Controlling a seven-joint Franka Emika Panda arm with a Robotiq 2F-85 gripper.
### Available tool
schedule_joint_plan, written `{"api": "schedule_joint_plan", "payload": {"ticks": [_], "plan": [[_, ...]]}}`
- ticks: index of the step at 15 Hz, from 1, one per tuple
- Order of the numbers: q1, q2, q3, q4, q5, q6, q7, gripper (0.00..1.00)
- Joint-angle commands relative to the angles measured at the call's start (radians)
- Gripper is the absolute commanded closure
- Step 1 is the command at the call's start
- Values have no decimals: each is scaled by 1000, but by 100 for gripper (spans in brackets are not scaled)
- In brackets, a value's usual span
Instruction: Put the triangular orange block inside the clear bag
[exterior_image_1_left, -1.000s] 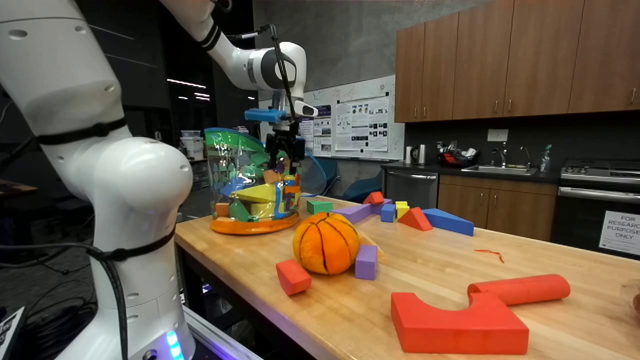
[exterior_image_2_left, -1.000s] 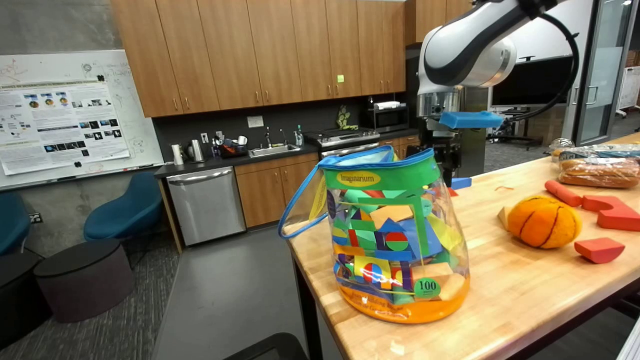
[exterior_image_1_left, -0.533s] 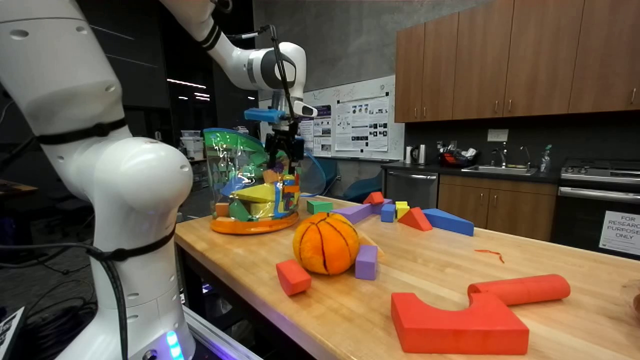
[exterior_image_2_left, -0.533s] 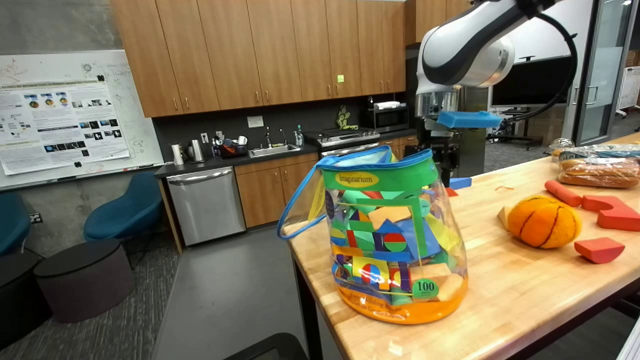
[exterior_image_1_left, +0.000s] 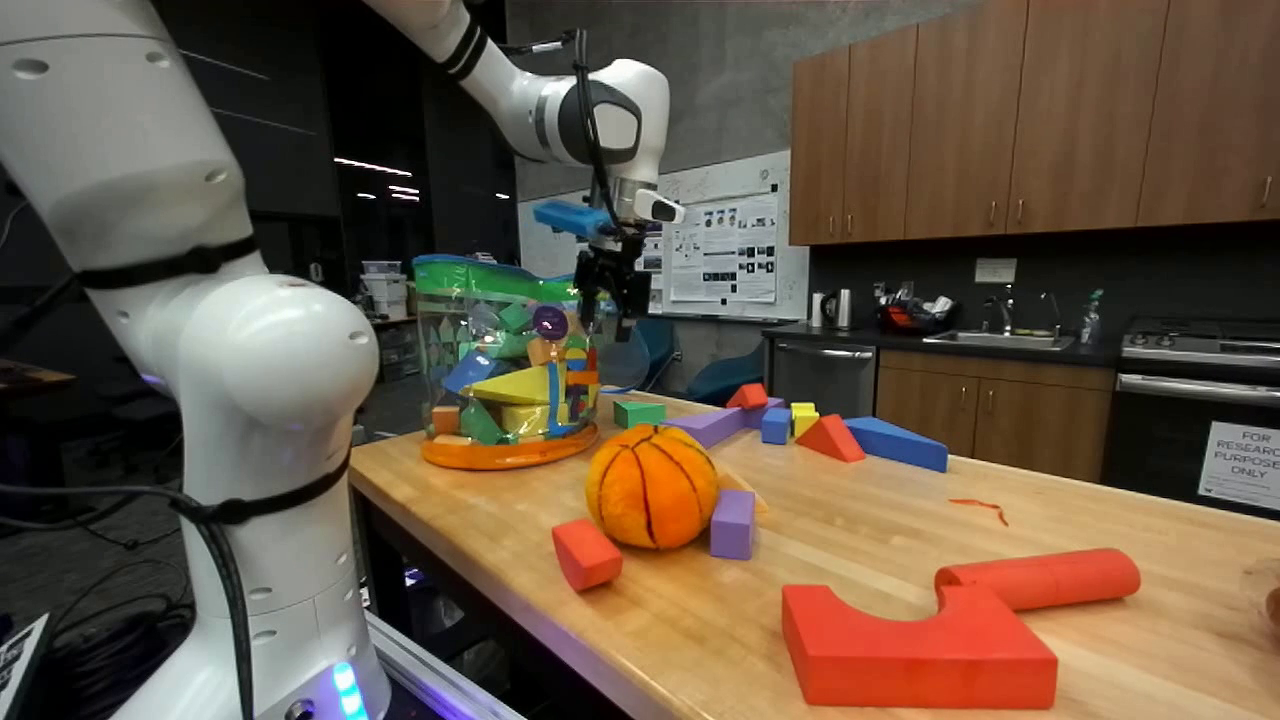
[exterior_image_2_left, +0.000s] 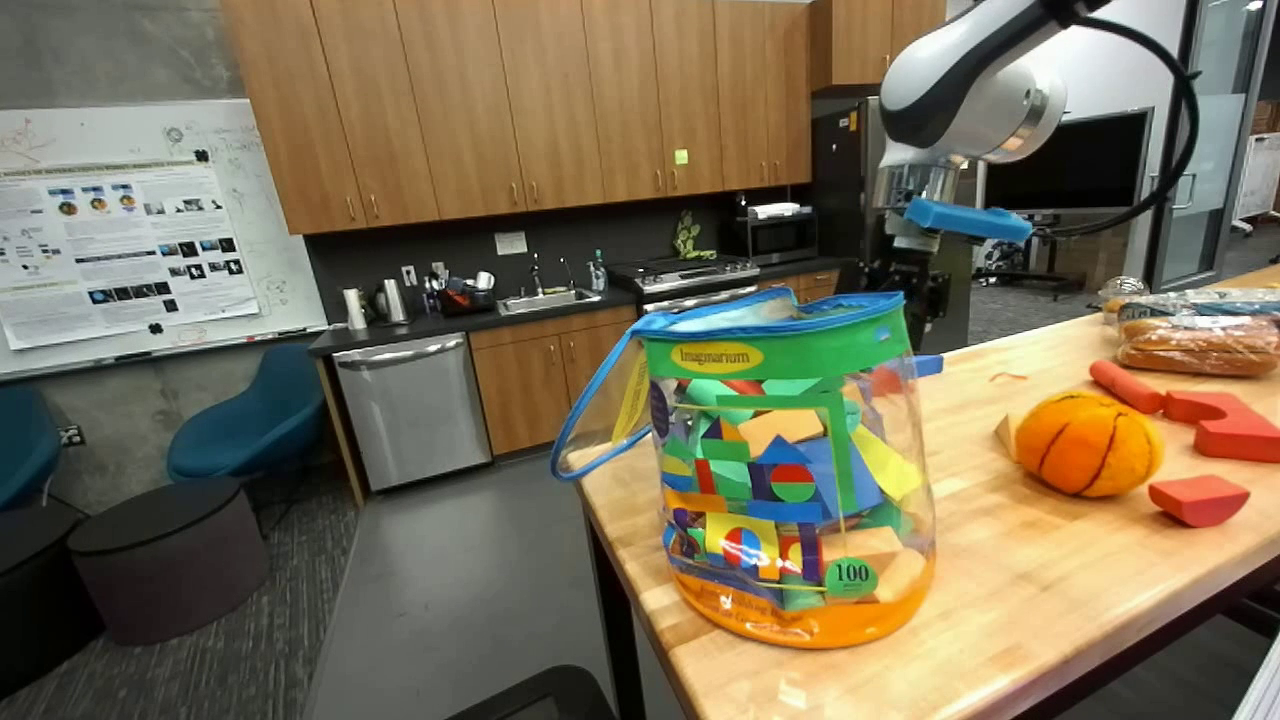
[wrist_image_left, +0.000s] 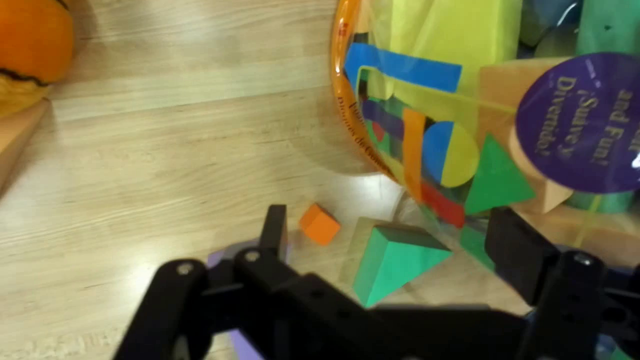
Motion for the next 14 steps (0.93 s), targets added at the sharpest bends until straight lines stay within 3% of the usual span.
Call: {"api": "schedule_joint_plan", "payload": {"ticks": [1,8,14], "plan": [[-63,24,-79,39,7,-16,-81,0],[-185,111,-181,99,-43,34,-100,0],[-225,189,-208,156,-55,188,-103,0]]}}
